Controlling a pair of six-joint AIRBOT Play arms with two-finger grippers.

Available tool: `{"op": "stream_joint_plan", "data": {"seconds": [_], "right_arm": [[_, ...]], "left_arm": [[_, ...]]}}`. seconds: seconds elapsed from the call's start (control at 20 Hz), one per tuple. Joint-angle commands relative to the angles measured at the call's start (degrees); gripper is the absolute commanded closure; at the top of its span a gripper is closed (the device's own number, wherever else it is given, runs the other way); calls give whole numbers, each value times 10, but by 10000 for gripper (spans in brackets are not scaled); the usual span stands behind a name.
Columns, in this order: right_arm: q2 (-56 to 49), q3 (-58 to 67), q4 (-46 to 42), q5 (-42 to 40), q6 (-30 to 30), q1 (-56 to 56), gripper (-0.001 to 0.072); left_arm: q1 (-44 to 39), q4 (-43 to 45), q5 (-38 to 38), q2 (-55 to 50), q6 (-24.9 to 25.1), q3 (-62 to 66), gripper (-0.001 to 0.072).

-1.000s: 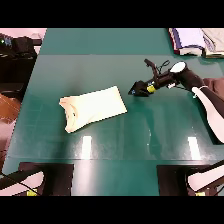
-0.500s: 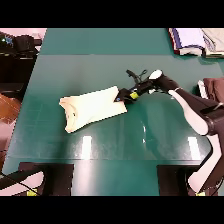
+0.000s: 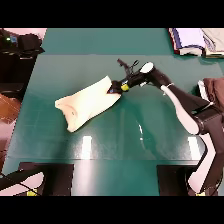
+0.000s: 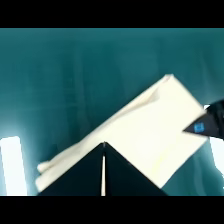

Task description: Fold the shirts.

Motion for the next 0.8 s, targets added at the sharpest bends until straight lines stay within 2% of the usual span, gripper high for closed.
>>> {"op": "stream_joint_plan", "data": {"seconds": [0.0, 0.1, 0.25, 0.55, 0.75], "right_arm": [[58, 12, -89, -2, 56, -80, 697], [111, 12, -176, 24, 74, -156, 697], [180, 12, -254, 41, 74, -290, 697], [233, 12, -250, 29, 73, -550, 697], [231, 12, -250, 7, 66, -617, 697]], "left_arm": [[-61, -1, 23, 0, 0, 0, 681], [-100, -2, 28, 0, 0, 0, 681], [-146, -2, 47, 0, -3, 0, 681], [-201, -2, 110, 0, -5, 0, 681], [-200, -7, 115, 0, -5, 0, 681]]}}
